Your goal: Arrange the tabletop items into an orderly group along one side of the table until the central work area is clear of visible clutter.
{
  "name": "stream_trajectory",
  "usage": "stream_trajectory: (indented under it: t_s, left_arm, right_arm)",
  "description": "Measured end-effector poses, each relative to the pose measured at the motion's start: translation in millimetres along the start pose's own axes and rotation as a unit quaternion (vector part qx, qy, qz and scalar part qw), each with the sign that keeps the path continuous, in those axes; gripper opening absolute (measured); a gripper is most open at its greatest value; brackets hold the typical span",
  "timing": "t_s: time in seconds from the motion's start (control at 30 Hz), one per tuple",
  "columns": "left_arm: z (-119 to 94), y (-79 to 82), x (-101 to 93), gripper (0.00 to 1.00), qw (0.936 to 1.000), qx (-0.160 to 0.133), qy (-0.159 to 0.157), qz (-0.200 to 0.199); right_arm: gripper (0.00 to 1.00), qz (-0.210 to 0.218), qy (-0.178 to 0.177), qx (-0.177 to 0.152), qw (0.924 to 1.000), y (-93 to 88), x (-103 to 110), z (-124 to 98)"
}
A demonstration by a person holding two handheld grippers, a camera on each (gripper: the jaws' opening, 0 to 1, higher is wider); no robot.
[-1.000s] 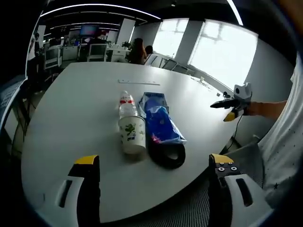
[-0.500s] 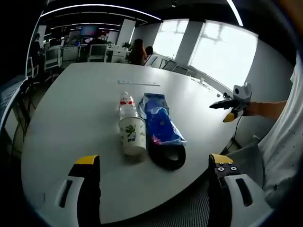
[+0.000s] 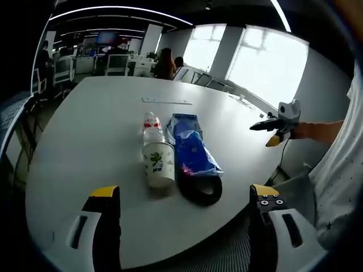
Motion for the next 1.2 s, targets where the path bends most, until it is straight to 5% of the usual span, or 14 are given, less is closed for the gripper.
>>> stream_trajectory:
  t_s: [1.2]
  left_arm:
    - [-9,18.0,-3.1,0.97,0.9994,-0.033,0.013,0.001]
  right_arm:
    - [0.77,-0.04,0.037,-0.007,0.9985,46.3,-5,29]
Point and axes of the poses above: the point that each gripper's makers call its tool centre point, and the gripper's own axes: z roughly forward along the fingers, x roughly to its left, y roughly out of its top, the point moved 7 cm from there along -z, roughly backward along the fingers, and after that the axes turned 2 degrees about -x, right-handed, at the moved point
